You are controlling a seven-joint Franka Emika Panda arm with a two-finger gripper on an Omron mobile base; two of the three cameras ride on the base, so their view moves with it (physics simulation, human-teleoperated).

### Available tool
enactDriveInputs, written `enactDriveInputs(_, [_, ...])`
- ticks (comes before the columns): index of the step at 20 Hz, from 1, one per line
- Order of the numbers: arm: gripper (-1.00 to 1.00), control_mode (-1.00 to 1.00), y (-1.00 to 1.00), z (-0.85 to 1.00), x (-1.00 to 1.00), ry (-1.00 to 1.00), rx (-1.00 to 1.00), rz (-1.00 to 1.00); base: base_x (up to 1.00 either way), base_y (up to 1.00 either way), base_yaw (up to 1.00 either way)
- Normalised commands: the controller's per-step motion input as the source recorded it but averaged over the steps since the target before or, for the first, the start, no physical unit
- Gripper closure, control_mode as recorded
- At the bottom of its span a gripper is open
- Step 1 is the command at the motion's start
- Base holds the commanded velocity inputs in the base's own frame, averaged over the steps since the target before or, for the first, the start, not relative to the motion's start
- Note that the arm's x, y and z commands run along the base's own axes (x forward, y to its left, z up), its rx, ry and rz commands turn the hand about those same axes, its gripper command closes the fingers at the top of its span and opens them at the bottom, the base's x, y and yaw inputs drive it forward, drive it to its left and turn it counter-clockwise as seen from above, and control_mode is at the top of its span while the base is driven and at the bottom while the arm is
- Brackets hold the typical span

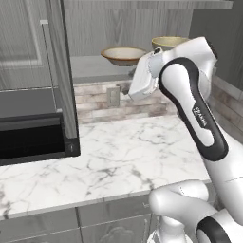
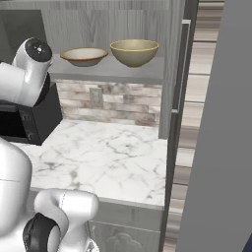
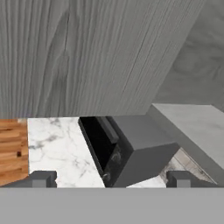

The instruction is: Move the bowls from the cabinet to the plates on the dining table.

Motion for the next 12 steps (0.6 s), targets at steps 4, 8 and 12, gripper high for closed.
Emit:
enactDriveInputs(4, [-1.0,-1.0,-0.34,0.0,0.0,0.0,-0.04,-0.24,0.0,0.0,0.0])
enactDriveInputs(8, [-1.0,-1.0,-0.28,0.0,0.01,0.03,-0.06,-0.25,0.0,0.0,0.0])
enactDriveInputs(12, [-1.0,-1.0,-0.28,0.0,0.06,0.03,-0.08,-0.24,0.0,0.0,0.0])
